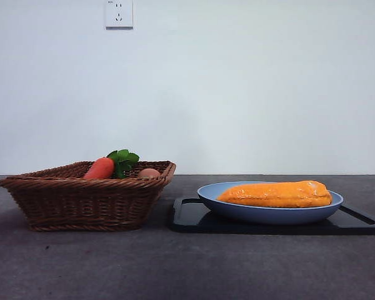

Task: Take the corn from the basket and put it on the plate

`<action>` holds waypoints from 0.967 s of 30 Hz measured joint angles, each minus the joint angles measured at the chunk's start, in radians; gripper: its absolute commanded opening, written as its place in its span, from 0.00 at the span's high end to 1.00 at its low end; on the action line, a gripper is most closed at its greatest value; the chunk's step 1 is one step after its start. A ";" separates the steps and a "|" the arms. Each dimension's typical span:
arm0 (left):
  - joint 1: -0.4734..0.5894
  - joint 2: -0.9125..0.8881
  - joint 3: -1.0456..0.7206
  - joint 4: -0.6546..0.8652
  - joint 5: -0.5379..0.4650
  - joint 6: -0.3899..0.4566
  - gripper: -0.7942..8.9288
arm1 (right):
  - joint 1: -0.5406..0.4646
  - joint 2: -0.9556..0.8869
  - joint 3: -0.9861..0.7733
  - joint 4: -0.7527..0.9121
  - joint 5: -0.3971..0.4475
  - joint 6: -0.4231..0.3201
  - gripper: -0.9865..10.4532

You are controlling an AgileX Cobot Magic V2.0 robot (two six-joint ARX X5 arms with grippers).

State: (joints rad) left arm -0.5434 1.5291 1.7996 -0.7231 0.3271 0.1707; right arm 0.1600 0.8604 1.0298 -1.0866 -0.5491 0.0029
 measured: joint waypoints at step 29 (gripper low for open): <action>0.536 -1.023 -1.218 0.575 -0.003 -0.002 0.91 | 0.000 0.000 0.000 0.069 0.000 0.000 0.91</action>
State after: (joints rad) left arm -0.0071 0.5056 0.5819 -0.1482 0.3241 0.1692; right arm 0.1600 0.8604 1.0298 -1.0172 -0.5491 0.0025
